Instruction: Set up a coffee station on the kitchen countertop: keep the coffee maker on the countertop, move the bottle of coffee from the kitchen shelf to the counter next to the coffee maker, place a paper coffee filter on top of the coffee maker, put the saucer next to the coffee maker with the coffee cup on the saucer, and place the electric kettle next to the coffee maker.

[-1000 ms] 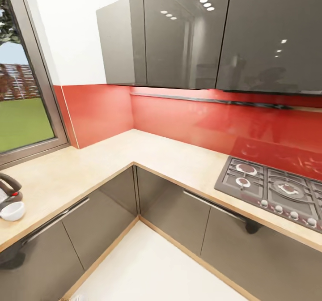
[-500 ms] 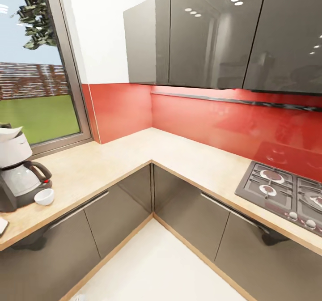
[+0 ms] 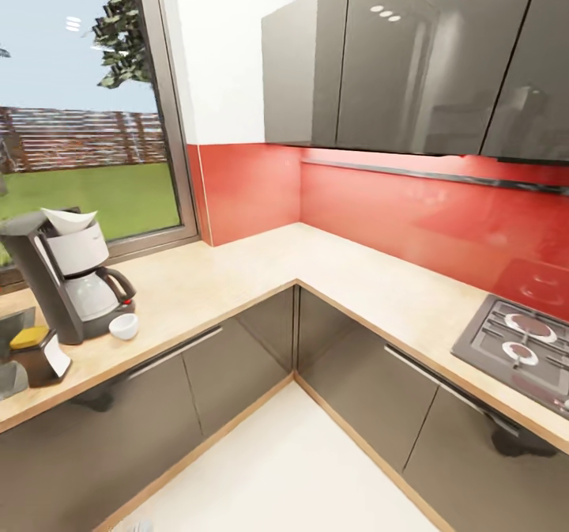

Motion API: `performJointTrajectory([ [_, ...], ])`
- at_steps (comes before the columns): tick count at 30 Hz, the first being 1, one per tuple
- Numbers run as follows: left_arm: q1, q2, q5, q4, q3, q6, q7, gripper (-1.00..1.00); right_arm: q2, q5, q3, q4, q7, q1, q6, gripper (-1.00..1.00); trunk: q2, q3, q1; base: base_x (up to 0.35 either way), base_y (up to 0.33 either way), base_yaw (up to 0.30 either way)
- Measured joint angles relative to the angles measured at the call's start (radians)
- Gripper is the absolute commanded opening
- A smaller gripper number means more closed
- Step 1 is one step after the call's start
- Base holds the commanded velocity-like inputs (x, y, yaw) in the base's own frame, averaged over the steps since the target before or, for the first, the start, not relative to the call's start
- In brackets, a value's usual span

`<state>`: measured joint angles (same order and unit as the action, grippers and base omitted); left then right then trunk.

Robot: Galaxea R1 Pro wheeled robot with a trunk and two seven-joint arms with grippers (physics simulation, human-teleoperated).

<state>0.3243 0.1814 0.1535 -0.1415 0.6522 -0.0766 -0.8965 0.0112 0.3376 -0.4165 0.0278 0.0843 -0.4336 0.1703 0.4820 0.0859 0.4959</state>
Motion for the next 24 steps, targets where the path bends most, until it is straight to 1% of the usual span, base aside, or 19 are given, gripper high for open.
performJointTrajectory([
  [6, 0.000, 0.000, 0.001, 0.000, 0.000, 0.000, 0.000, -1.00, 0.000, 0.000, 0.000, 0.000, 0.000, 0.000, 0.000, 1.00, 0.000, 0.004, 0.000, -0.150, -0.120, 0.275],
  [24, 0.000, 0.000, 0.000, 0.000, 0.000, 0.000, 0.000, -1.00, 0.000, 0.000, 0.000, 0.000, 0.000, 0.000, 0.000, 1.00, 0.000, 0.017, 0.000, -0.007, -0.008, 0.274],
])
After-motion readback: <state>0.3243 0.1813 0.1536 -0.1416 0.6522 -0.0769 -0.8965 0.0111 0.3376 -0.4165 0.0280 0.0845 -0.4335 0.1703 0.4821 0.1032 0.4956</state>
